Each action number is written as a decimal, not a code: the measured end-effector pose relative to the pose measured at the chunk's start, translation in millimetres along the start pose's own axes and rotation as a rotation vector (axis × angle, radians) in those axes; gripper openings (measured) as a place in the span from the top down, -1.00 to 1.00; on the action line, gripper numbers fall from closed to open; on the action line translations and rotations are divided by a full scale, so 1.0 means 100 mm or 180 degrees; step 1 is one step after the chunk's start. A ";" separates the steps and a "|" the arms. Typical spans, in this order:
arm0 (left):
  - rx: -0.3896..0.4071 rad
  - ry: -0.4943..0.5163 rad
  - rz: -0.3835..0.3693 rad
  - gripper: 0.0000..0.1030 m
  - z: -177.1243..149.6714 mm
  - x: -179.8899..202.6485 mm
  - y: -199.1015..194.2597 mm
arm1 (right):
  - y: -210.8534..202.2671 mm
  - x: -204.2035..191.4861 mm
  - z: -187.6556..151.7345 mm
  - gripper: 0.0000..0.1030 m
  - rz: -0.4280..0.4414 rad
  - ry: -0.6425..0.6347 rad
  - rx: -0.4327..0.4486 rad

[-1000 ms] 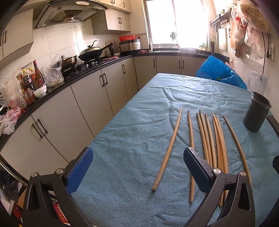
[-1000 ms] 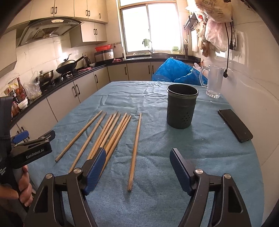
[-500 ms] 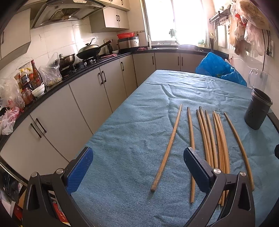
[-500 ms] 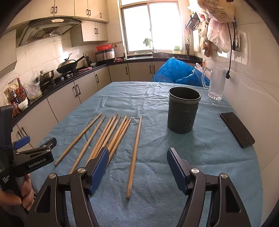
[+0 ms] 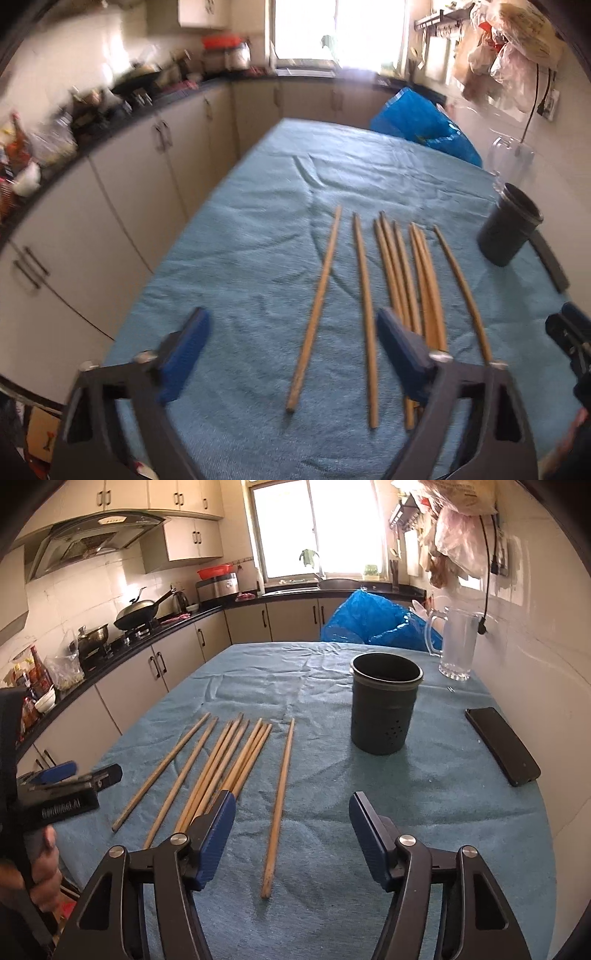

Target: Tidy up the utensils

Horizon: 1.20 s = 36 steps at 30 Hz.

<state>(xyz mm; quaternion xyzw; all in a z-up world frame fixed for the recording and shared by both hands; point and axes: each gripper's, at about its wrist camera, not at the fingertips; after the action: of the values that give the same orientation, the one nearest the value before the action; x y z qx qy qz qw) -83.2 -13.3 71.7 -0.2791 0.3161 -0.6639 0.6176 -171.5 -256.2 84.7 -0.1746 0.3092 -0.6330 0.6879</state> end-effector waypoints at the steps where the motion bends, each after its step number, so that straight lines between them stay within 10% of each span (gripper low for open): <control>1: -0.0115 -0.0001 -0.0093 -0.39 0.07 -0.02 0.07 | -0.01 0.02 0.00 -0.33 -0.0002 0.0020 0.0010; 5: -0.0443 -0.0012 -0.0373 -0.26 0.28 0.00 0.33 | -0.02 0.08 0.01 -0.33 -0.0006 0.0088 0.0009; 9: -0.0639 0.0049 -0.0487 0.42 0.47 0.13 0.55 | -0.03 0.14 0.02 -0.33 0.0011 0.0151 -0.0031; 36: -0.1135 0.0260 -0.0488 0.86 1.03 0.77 1.58 | 0.00 0.22 0.29 -0.33 0.0050 0.0217 -0.0265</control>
<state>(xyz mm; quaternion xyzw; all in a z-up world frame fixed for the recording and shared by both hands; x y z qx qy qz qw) 90.8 -103.7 16.0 -0.3802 0.4313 -0.6532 0.4926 -152.2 -282.5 101.7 -0.1790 0.3599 -0.6197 0.6741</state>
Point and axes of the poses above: each gripper's, at about its wrist camera, not at the fingertips, and y roughly the way its jaws point, x to its right, z to its top, and after that the axes turned 5 degrees about z, right-handed
